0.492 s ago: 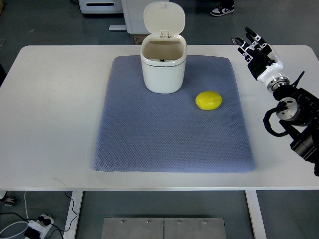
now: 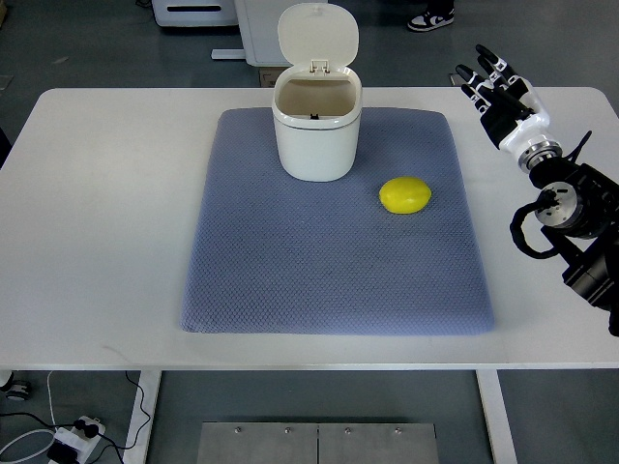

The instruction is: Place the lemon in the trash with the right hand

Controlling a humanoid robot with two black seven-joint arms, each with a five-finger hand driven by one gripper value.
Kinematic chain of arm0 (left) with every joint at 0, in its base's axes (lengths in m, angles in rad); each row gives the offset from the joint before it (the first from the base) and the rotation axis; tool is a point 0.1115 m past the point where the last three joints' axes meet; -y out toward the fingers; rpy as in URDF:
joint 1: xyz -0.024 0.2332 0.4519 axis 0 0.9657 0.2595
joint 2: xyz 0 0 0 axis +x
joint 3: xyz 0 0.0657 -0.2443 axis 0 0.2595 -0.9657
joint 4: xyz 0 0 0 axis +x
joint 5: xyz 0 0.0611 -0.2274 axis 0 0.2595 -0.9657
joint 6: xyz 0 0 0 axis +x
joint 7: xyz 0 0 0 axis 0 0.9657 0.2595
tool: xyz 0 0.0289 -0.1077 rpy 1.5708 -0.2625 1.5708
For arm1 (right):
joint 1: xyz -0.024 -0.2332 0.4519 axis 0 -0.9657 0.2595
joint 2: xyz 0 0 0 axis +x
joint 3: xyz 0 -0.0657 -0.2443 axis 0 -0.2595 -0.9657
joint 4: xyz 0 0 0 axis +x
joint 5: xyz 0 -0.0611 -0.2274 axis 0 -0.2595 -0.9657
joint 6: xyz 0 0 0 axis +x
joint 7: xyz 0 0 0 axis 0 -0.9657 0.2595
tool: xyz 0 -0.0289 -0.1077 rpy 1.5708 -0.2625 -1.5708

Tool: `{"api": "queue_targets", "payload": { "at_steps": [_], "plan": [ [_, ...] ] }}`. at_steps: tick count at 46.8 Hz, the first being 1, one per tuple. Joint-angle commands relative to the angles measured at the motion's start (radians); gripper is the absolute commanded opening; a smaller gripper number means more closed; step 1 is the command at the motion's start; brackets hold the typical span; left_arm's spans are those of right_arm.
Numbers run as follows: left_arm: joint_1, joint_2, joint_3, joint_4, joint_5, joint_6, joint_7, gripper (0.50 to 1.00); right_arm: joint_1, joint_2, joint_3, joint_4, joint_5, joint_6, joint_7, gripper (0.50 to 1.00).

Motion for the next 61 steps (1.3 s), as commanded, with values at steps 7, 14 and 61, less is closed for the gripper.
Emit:
{"api": "queue_targets", "payload": {
  "at_steps": [7, 14, 61],
  "plan": [
    [-0.001, 0.0, 0.003, 0.0, 0.0, 0.0, 0.0, 1.0, 0.014, -0.02, 0.0, -0.003, 0.002, 0.001, -0.001, 1.0],
    [0.0, 0.0, 0.001, 0.0, 0.0, 0.0, 0.0, 1.0, 0.017, -0.023, 0.002, -0.003, 0.005, 0.005, -0.012, 1.0],
    [-0.001, 0.0, 0.001, 0.0, 0.0, 0.0, 0.0, 1.0, -0.037, -0.195, -0.129, 0.09, -0.156, 0.002, 0.092, 1.0]
  ]
}}
